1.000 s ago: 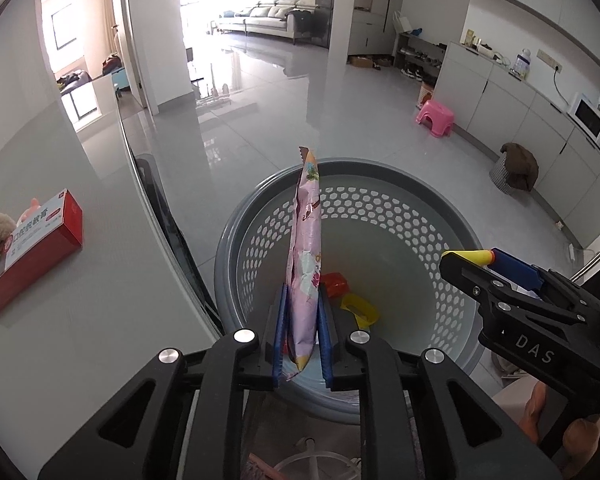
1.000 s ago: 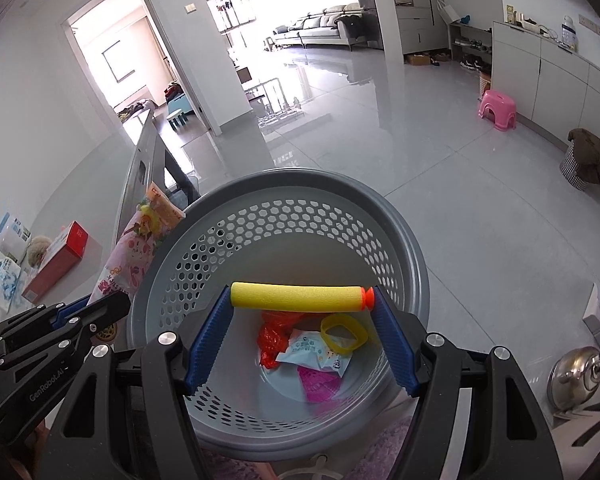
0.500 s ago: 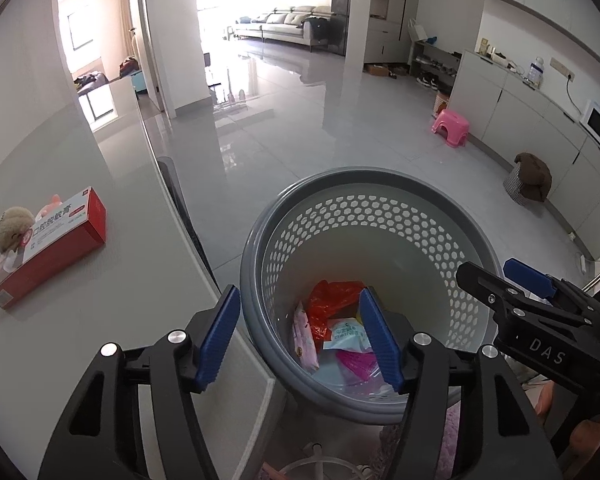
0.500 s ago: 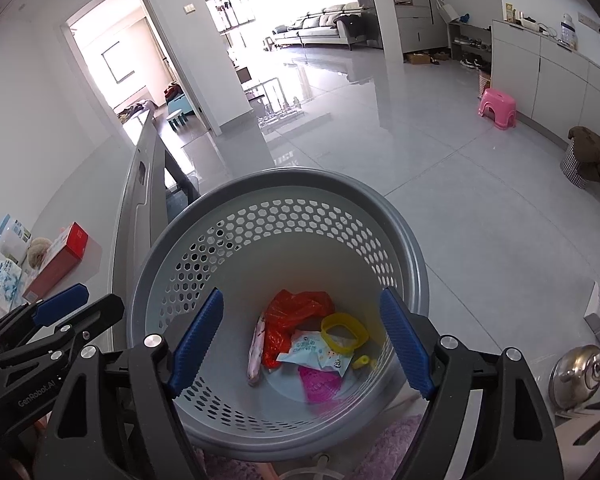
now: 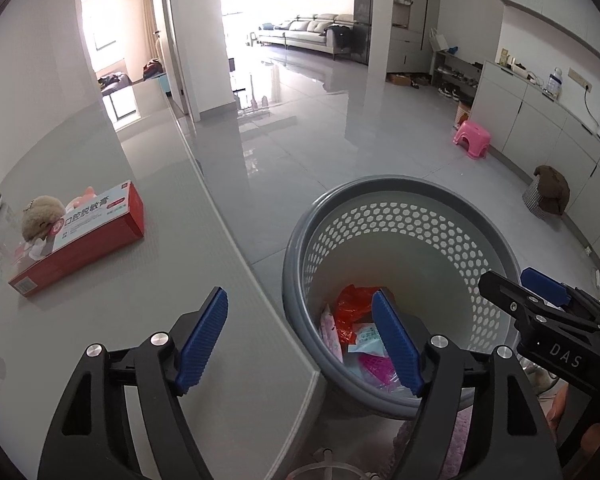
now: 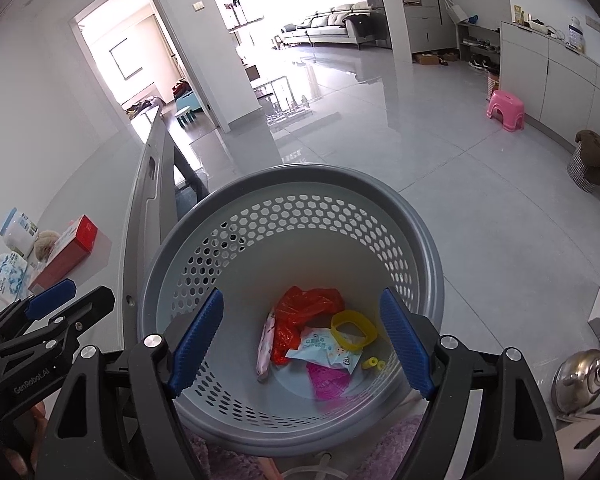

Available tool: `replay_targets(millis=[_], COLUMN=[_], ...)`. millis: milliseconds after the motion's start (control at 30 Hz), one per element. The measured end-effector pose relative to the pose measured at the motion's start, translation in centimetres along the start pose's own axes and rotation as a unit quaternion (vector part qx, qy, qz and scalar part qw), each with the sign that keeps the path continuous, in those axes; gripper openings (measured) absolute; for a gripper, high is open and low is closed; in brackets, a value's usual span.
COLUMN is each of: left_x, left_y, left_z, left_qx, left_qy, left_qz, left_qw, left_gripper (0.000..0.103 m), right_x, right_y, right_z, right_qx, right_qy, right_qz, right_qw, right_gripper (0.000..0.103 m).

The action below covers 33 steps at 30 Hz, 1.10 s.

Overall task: Collect trash
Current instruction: 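Move both open tools back to the toothpaste box on the table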

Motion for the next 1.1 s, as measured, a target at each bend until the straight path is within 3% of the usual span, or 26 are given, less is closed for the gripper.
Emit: replay_targets(millis=[267, 567, 833, 1100], left_x=[0.7, 2.3, 3.7, 4.3], left_y=[-2.3, -4.9, -6.8, -8.8], left_z=[3.9, 10.2, 14.9, 19.3], left_qx=[0.032, 0.090, 0.123, 0.176], left_qy=[0.038, 0.099, 0.143, 0.166], left_qz=[0.017, 0.020, 0.027, 0.028], left_qw=[0.9986, 0.9909, 0.9817, 0.9699], left_gripper=[0.079, 0.082, 0.082, 0.083], right_x=[-0.7, -2.1, -3.9, -6.2], right_y=[-0.2, 0.0, 0.1, -0.6], right_z=[2.8, 9.6, 17.1, 23.2], right_qx=[0.021, 0.083, 0.148, 0.207], right_qy=[0.035, 0.086, 0.140, 0.180], right_qz=[0.009, 0.021, 0.034, 0.053], right_qw=[0.999, 0.993, 0.978, 0.960], right_gripper=[0.078, 0.081, 0.082, 0.085])
Point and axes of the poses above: each gripper's, at about its wrist camera, not at the fingertips, and x roughly against the way its jaws point, z to its left, y to its top, the point moved 4 cm from there along -x, roughly the way its jaws point, and after that the axes turned 14 degrees about -x, right-handed, at the moved point
